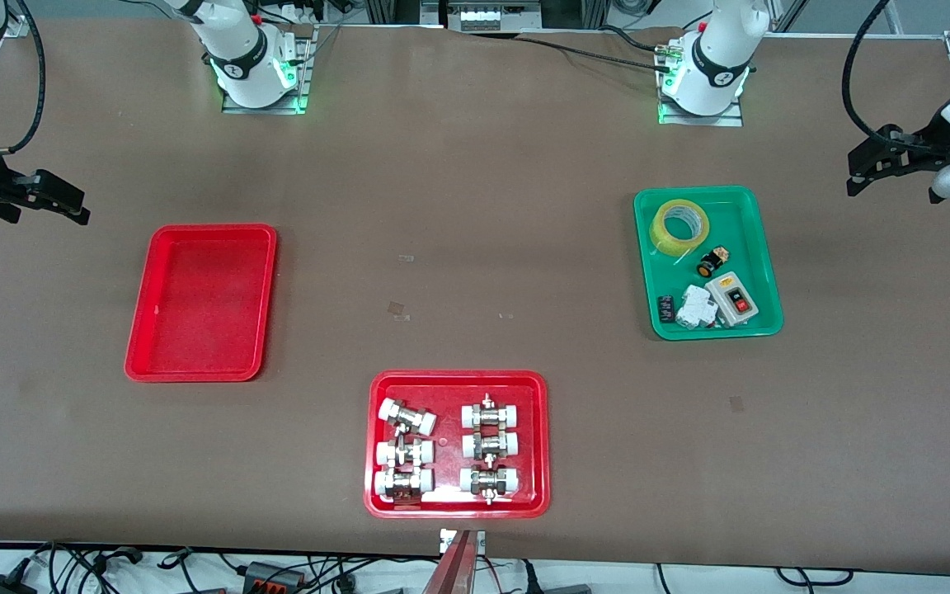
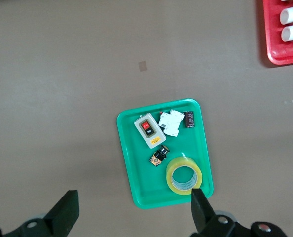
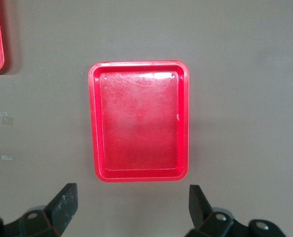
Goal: Left arm passes tape to right arm into tray
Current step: 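Move the left gripper toward the tape roll on the green tray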
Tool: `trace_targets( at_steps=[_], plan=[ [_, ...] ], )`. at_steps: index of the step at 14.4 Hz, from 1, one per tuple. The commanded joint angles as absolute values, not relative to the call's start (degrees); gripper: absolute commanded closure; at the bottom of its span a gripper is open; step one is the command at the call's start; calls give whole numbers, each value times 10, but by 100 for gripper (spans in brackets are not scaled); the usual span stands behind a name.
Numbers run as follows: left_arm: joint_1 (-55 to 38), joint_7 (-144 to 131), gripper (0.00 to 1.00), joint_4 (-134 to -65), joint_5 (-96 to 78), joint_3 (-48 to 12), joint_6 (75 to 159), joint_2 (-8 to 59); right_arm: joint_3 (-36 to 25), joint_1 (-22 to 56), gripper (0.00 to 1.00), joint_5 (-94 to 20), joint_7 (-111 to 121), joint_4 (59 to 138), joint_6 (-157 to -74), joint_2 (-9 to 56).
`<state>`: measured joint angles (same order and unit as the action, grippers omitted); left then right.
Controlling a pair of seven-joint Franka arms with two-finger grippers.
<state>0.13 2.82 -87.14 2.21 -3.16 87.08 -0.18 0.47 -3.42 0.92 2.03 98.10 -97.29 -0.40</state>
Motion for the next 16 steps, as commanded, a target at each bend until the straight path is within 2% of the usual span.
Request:
trace_targets(
  at_steps=[1, 11, 14, 16],
  plan=[
    [8, -1, 0, -856, -1, -35, 864, 6, 9, -40, 0, 6, 23, 989, -966, -21],
    [12, -1, 0, -860, -9, -40, 861, 12, 11, -40, 0, 4, 25, 986, -963, -19],
    [5, -2, 0, -884, -9, -45, 842, 60, 11, -40, 0, 4, 25, 986, -964, -19],
    [7, -3, 0, -930, -21, -45, 852, 93, 11, -40, 0, 4, 25, 986, -965, -19]
  ],
)
